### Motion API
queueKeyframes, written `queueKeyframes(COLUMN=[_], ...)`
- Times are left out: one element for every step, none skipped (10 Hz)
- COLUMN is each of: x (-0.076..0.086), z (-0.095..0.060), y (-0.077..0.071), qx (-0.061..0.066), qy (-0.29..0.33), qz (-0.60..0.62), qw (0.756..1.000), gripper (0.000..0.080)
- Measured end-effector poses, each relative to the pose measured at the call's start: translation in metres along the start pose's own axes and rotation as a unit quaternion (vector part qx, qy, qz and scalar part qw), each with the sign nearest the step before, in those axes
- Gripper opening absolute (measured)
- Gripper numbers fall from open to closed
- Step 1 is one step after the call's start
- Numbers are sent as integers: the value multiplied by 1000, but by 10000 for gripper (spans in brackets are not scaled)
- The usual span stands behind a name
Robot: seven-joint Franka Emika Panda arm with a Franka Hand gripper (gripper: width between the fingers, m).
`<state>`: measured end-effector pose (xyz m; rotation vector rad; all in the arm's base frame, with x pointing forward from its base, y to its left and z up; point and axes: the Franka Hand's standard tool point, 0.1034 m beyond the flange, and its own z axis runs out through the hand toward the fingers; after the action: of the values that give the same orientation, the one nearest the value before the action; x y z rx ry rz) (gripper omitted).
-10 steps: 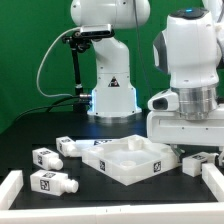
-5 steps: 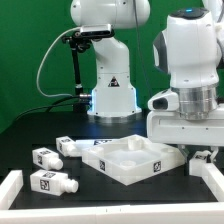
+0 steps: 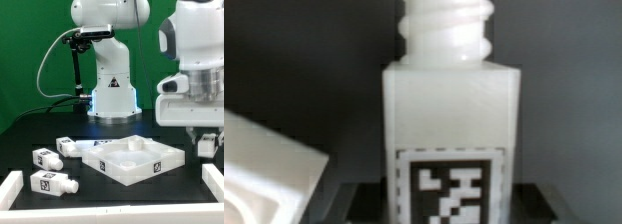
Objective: Assemble one leg
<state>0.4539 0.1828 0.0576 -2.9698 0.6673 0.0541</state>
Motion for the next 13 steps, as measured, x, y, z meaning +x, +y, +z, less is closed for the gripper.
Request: queueKeyframes(x=[1,1,0,-4,-11,-15,-20,-21,-17,-17,-17,-17,-15], z=[2,3,4,12,21,28,38,43,42,42,42,42,38], y=[2,2,1,1,5,6,8,11,12,12,12,12,15], qx=[0,0,-1,-1,-6,-5,-7,-8,-5,-5,-5,-5,-7], qy=[-1,-2,-1,7,5,11,16,15,20,20,20,20,15], qz=[-1,0,-3,-26,-47,-57,-65,-65,-64,-64,-64,-64,-76], qw=[1000,1000,1000,1000,999,998,998,998,998,998,998,998,997], gripper=[284,284,284,284,284,284,284,284,284,284,284,381,520])
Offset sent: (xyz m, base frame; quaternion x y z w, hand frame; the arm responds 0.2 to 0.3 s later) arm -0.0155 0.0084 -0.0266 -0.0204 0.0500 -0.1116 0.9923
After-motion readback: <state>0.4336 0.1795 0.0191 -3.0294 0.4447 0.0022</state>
